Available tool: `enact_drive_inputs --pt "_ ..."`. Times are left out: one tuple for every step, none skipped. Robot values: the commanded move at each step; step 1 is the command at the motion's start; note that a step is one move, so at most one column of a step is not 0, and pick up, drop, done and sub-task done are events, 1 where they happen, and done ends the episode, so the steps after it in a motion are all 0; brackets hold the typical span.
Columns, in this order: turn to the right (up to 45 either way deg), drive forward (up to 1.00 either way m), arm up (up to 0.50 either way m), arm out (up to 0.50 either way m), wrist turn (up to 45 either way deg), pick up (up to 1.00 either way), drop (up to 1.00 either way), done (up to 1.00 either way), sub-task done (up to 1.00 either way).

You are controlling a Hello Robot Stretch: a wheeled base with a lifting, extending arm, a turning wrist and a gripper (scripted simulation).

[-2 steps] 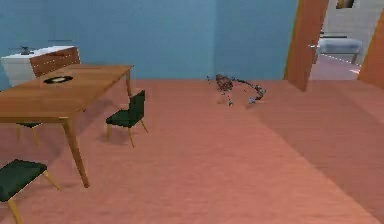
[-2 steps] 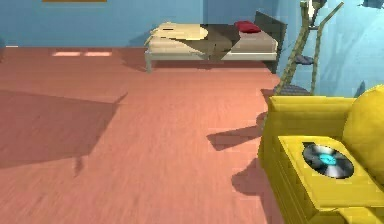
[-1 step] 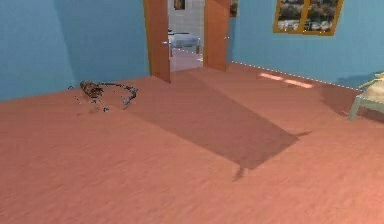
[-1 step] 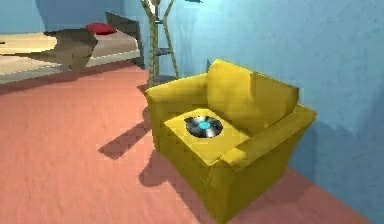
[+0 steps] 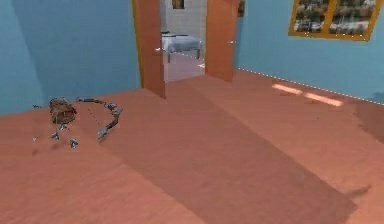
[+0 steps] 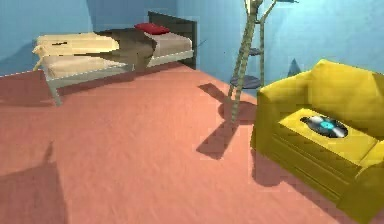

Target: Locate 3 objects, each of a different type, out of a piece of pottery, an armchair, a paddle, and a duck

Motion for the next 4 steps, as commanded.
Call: enact_drive_inputs --pt "0.0 1.0 0.0 0.0 0.0 0.0 0.0 0.0 0.0" --pt "0.0 1.0 0.0 0.0 0.0 0.0 0.0 0.0 0.0" --pt "3.0 0.0 0.0 0.0 0.0 0.0 0.0 0.0 0.0" --pt "0.0 1.0 0.0 0.0 0.0 0.0 0.0 0.0 0.0"
